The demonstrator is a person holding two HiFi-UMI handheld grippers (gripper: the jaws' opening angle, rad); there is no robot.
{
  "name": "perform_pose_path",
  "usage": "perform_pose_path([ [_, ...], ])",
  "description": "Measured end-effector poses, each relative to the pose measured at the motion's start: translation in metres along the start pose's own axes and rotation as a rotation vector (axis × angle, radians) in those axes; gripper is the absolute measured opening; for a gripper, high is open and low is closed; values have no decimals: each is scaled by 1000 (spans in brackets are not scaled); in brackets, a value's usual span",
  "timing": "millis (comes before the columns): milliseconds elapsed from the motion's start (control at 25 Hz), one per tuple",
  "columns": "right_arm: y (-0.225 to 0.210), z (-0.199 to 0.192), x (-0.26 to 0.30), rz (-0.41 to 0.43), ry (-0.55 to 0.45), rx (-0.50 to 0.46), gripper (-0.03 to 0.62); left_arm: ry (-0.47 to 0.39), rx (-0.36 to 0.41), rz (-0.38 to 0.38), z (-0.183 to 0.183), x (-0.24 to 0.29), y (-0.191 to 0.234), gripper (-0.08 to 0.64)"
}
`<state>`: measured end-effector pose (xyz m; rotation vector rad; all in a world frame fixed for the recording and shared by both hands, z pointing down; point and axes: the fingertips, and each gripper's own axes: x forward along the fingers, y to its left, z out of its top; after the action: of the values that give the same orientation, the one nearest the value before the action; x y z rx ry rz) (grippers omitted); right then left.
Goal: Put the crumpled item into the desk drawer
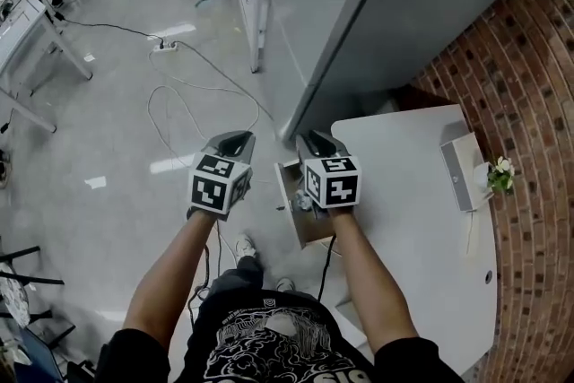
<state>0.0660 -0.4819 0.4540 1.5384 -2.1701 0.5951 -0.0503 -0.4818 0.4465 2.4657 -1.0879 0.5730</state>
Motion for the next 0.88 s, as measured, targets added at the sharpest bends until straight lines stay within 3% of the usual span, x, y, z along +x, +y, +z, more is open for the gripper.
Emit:
perform_pose_path([
  [400, -1, 76, -17, -37, -122, -24, 83, -96, 55, -20, 71, -5, 13, -2],
  [880, -20, 130, -53, -110, -262, -14, 51, -170, 159, -60, 137, -14, 6, -2],
])
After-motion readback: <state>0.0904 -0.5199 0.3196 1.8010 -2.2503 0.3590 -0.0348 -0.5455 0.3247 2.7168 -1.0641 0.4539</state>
